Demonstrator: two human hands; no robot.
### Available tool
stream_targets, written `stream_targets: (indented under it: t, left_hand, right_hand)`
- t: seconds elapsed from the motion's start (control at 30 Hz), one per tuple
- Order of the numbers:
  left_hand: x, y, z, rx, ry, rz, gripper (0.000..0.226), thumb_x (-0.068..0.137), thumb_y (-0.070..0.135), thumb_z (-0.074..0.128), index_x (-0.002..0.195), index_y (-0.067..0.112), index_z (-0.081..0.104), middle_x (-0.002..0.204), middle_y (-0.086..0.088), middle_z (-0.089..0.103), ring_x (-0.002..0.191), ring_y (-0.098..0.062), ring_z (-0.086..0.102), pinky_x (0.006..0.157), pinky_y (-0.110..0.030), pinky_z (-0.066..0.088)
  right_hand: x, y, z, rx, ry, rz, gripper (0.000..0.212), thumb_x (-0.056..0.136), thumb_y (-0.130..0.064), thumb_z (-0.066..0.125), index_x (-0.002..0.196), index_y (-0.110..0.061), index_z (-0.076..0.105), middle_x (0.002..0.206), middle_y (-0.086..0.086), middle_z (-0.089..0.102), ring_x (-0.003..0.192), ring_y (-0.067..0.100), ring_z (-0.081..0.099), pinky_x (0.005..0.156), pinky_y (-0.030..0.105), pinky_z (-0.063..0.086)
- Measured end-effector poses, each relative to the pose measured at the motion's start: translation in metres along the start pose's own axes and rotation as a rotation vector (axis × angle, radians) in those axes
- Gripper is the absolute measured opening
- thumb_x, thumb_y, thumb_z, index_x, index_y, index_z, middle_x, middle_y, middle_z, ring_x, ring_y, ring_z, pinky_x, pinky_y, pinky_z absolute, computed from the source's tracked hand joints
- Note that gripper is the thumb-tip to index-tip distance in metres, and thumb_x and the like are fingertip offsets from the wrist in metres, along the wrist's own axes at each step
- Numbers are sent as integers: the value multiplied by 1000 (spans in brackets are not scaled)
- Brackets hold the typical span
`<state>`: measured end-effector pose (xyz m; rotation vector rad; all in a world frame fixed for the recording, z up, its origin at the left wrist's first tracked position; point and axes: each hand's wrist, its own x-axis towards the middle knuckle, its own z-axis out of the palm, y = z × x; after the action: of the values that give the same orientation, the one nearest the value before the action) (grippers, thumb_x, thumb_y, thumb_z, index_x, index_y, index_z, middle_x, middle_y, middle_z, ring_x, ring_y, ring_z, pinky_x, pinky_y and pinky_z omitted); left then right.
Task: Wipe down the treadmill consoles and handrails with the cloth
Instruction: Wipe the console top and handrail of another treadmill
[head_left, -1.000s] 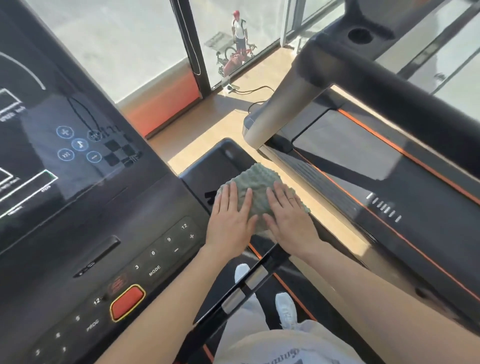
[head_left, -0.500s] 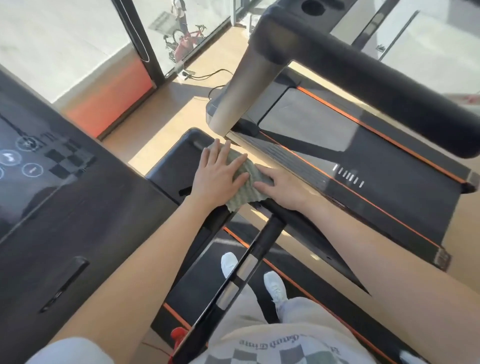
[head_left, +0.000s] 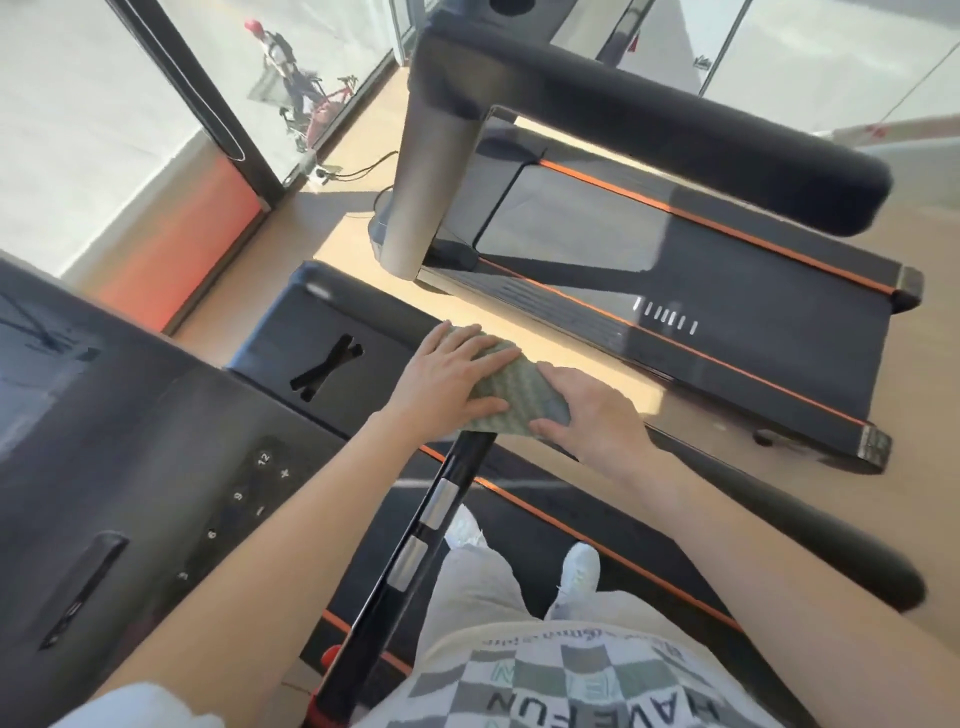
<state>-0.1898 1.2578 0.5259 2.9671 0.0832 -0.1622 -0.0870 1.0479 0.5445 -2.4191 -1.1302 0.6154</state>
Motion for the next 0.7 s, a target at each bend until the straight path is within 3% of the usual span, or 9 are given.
stream_targets:
  t: [0.2,0.4,0.7]
  left_hand:
    - [16,59,6,-33,-54,32,76,87,69,60,153,40,36,151,5,48,145,-22,36,124,-45,12]
    - [28,119,21,-58,31,77,77,76,68,71,143,37,51,135,8,60,125,-22,52,114,-46,32]
    - [42,208,36,-79,78,138,78,69,68,77,137,35,56,126,10,66,117,-21,59,105,-45,41]
  right_hand:
    - [-43,43,-4,-55,101,19,73,80,-45,78,144,-24,49,133,-3,62,112,22,58,96,37,45]
    - [-95,90,-7,-100,199,57,71,75,-42,82,137,-22,56,130,0,64,113,25,59,97,42,45]
    - [-171,147,-12,-102,337,122,74,72,-36,87,137,-20,56,132,2,62,123,23,56,105,41,44]
